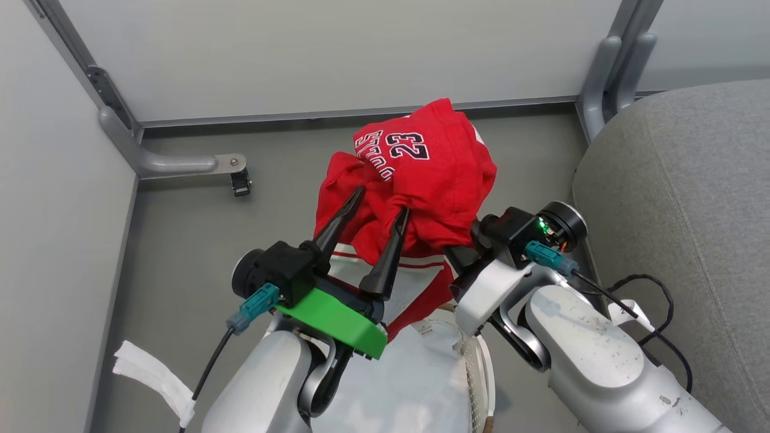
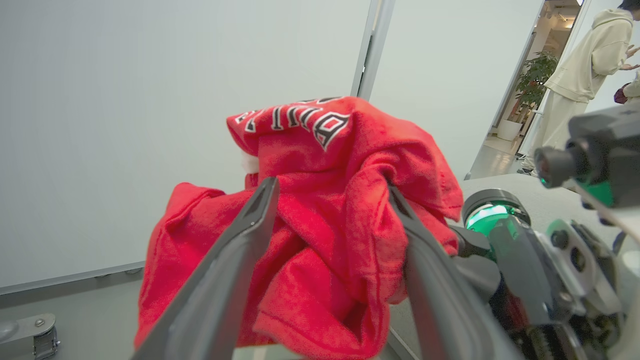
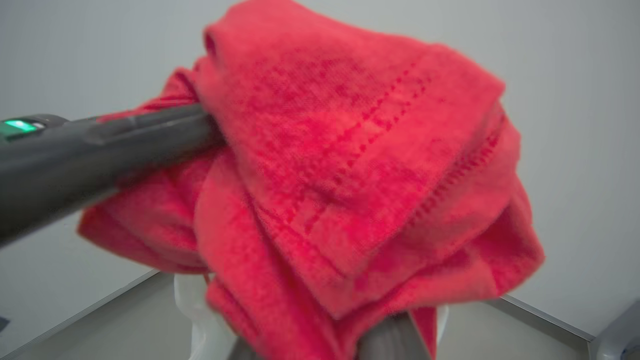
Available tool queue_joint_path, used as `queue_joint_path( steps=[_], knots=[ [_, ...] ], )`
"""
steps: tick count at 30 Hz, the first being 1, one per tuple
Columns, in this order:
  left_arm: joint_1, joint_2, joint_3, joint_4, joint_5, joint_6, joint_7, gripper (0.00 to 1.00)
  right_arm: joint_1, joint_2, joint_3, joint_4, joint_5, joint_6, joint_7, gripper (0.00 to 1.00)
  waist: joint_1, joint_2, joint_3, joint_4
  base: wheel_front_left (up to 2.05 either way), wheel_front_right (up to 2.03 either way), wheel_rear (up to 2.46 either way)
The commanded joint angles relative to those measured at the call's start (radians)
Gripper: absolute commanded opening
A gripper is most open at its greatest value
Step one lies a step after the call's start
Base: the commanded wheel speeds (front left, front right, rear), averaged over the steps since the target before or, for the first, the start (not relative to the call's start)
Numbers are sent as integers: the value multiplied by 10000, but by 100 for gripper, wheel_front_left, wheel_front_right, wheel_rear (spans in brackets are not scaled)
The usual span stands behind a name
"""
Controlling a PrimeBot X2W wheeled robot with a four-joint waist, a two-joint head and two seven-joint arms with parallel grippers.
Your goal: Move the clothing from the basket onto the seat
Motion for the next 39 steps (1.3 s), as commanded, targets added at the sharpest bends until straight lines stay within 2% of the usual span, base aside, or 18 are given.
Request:
queue_joint_path(
  steps=[1,7,32,39],
  knots=[
    [123,47,115,-33,113,-27,10,100,120,-59,-75,-81,-72,-14,-57,0,0,0,-29,-134,0,0,0],
    [240,47,415,-57,307,-27,11,100,275,-72,-194,-267,-170,-14,-56,0,0,0,-97,-814,0,0,0],
    [454,50,575,-237,532,-27,11,100,862,-188,-871,-1058,-407,-14,-56,0,0,0,20,-5477,0,0,0],
    [-64,58,-179,-105,390,-27,11,100,1323,-305,-1796,-1566,-732,-14,-56,0,0,0,423,-5725,0,0,0]
  ],
)
